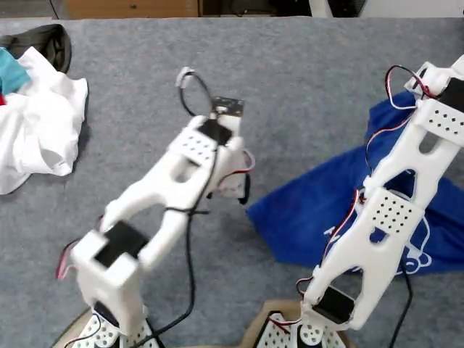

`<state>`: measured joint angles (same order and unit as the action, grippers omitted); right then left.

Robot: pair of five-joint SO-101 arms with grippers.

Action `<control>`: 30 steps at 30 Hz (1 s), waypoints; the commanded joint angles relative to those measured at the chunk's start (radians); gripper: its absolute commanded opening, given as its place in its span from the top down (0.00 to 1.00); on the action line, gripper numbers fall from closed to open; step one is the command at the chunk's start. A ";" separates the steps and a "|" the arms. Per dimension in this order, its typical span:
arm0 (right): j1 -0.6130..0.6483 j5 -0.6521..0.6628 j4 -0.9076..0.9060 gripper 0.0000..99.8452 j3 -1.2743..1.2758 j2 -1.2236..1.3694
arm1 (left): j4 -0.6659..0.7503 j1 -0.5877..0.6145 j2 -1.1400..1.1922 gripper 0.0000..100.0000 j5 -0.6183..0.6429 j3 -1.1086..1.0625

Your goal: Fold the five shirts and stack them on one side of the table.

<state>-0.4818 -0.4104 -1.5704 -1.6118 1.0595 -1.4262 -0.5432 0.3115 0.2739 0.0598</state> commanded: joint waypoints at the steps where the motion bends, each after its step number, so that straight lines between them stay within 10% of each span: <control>1: -0.013 0.011 0.021 0.99 -0.050 -0.002 | -0.100 -0.061 0.133 0.74 0.043 0.233; 14: -0.012 0.011 0.029 0.99 -0.048 0.004 | -0.259 -0.129 0.539 0.74 0.109 0.710; 30: -0.012 0.011 0.029 0.99 -0.048 0.004 | -0.330 -0.138 0.648 0.83 0.104 0.738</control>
<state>-0.4818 -0.4104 -1.5643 -1.6118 1.0687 -1.7315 -0.6690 0.9498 0.3782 0.8009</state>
